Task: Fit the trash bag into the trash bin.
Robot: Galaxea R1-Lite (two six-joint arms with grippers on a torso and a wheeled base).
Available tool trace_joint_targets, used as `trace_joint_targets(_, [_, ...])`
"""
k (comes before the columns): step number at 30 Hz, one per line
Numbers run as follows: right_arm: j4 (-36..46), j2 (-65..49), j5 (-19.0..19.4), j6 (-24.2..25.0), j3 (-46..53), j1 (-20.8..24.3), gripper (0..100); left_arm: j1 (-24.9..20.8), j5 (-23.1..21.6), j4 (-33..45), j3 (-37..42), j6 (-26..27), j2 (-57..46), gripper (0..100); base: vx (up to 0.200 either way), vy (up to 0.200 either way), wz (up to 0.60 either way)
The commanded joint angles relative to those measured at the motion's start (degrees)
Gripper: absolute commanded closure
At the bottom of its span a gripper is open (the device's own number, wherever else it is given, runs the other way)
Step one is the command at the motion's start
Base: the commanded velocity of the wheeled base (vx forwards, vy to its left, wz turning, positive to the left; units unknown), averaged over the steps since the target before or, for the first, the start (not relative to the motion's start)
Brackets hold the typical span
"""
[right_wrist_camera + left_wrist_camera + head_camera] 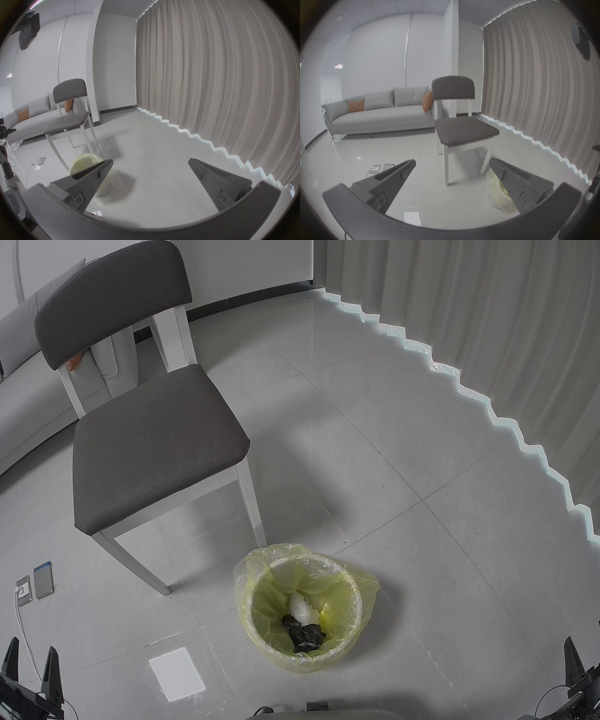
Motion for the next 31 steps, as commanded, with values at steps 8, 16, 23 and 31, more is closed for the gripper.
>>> trace_joint_targets(8, [0.0, -0.4, -0.1, 0.8, 0.9, 0.0, 0, 0.0, -6.2, 2.1, 0.0, 2.6, -0.5, 0, 0.0, 0.0, 0.0])
trace_joint_targets(16, [0.2, -0.5, 0.3, -0.9, 0.9, 0.0, 0, -0.1, -11.5, 2.3, 0.7, 6.9, -0.6, 0, 0.0, 0.0, 0.0])
trace_joint_targets(23, [0.1, -0.4, 0.2, 0.2, 0.9, 0.0, 0, -0.1, -10.2, 2.2, 0.7, 3.1, -0.5, 0, 0.0, 0.0, 0.0])
trace_joint_targets(31, [0.2, -0.4, 0.2, 0.2, 0.9, 0.0, 0, 0.0, -10.1, 1.9, 0.7, 3.7, -0.5, 0, 0.0, 0.0, 0.0])
